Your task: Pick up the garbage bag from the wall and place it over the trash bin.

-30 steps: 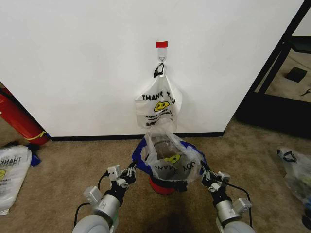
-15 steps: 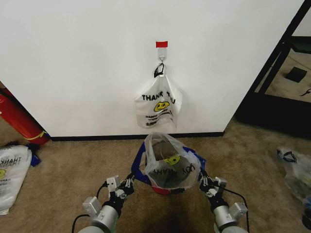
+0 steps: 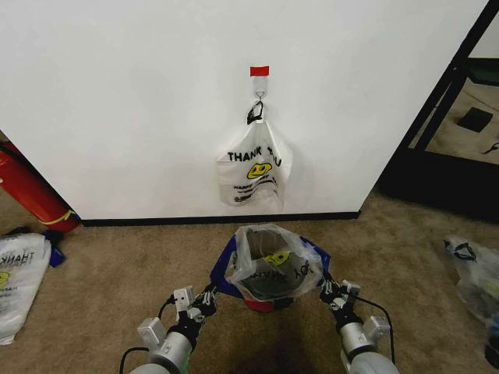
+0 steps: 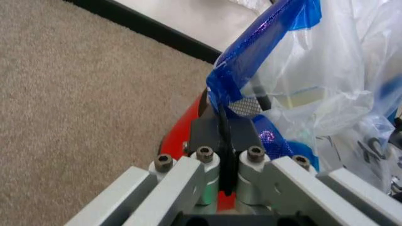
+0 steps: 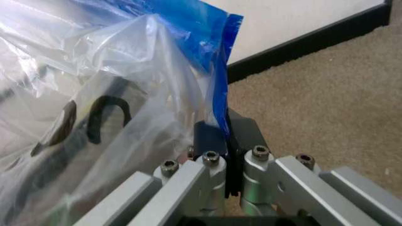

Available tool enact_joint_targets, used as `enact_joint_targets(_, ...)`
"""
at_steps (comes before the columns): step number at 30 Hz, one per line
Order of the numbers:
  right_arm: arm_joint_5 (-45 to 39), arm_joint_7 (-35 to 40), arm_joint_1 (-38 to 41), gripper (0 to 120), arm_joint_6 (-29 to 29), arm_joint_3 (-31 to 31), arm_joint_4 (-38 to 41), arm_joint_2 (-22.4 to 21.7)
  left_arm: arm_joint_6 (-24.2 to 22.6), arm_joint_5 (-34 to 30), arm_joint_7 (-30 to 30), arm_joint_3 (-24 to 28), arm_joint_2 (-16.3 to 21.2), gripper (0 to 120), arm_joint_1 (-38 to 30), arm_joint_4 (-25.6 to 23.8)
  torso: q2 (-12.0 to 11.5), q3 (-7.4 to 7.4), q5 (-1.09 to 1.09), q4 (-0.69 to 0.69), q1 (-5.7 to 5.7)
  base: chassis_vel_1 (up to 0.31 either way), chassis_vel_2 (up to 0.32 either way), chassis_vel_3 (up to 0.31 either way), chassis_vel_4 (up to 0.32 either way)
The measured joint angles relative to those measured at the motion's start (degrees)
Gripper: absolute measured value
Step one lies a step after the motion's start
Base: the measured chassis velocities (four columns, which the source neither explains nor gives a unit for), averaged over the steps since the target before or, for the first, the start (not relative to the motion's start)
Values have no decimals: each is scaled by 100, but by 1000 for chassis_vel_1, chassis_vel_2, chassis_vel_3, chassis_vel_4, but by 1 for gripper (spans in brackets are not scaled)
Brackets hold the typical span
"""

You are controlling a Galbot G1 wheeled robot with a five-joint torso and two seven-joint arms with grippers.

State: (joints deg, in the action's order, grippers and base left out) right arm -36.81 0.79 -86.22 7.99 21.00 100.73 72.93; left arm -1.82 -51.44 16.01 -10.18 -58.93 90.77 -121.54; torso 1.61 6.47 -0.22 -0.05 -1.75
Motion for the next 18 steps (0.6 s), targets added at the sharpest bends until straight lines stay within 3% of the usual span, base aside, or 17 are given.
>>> enact_joint_targets(18,-35,83,693,0,-272,-214,-418,47,-111,-116,89,-25,10,0,-498,457,0,0,0,0,0,0,0,0,0)
